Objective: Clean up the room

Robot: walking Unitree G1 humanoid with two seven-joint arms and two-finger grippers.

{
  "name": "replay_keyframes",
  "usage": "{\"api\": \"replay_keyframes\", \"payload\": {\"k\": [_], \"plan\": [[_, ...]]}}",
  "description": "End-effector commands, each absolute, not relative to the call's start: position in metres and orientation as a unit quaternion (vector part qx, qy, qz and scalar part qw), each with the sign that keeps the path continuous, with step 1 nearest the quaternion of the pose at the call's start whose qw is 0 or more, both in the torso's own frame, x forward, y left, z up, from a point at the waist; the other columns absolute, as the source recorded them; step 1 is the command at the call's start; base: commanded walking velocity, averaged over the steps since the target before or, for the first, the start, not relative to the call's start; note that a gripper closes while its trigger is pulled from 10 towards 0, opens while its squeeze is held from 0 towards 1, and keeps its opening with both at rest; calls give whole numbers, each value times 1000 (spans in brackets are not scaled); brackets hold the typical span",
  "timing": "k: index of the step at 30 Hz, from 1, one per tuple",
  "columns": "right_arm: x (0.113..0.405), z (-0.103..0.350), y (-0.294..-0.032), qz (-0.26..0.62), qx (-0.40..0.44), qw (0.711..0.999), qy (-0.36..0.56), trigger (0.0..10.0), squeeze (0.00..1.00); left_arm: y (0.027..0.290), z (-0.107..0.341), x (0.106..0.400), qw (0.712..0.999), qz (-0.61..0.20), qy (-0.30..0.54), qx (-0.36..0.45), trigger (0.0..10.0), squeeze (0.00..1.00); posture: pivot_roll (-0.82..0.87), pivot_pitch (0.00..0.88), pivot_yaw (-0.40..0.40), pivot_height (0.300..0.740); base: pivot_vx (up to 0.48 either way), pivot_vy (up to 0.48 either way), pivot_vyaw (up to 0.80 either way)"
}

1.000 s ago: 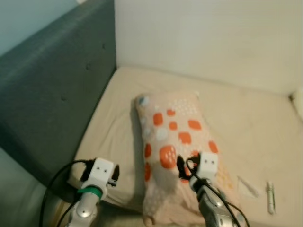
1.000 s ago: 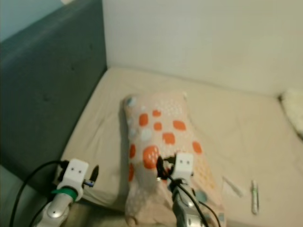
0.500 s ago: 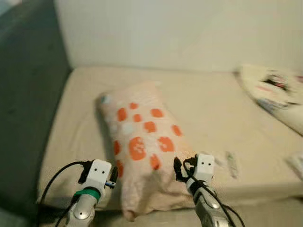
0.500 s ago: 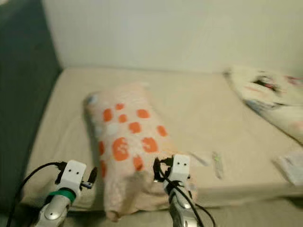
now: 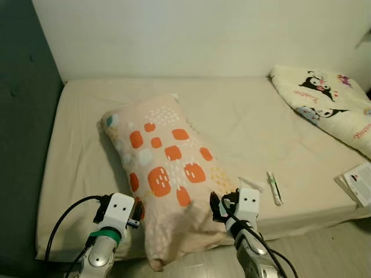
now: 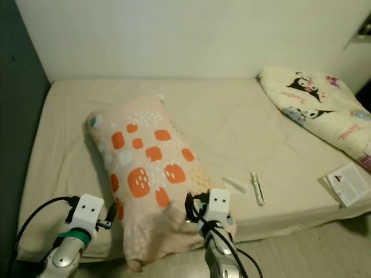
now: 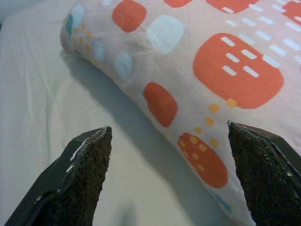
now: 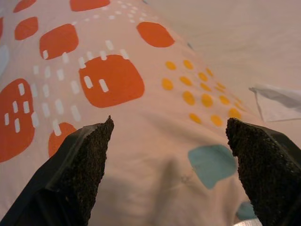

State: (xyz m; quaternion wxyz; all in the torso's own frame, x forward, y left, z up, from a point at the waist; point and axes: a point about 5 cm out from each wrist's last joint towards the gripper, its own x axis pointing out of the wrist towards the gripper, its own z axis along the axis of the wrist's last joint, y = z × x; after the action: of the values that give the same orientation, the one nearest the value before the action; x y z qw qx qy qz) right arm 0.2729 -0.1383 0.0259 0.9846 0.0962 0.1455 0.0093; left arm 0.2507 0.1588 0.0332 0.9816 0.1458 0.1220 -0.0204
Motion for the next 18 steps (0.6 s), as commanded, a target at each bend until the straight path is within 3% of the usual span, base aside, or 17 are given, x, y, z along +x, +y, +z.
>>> {"api": "replay_keyframes", "payload": {"k": [1,10,18], "plan": [[271,24,-141,9,90,985,148,10000,0,159,26,245,979,-20,137,149,10000,0,117,21,-24,740,0,0,0],[279,38,-130,36,97,988,110,10000,0,156,30,247,984,-24,123,127,10000,0,117,27,-28,740,0,0,0],[281,43,-130,39,103,989,100,10000,0,157,31,246,985,-16,118,125,10000,0,125,27,-37,705,0,0,0]]}}
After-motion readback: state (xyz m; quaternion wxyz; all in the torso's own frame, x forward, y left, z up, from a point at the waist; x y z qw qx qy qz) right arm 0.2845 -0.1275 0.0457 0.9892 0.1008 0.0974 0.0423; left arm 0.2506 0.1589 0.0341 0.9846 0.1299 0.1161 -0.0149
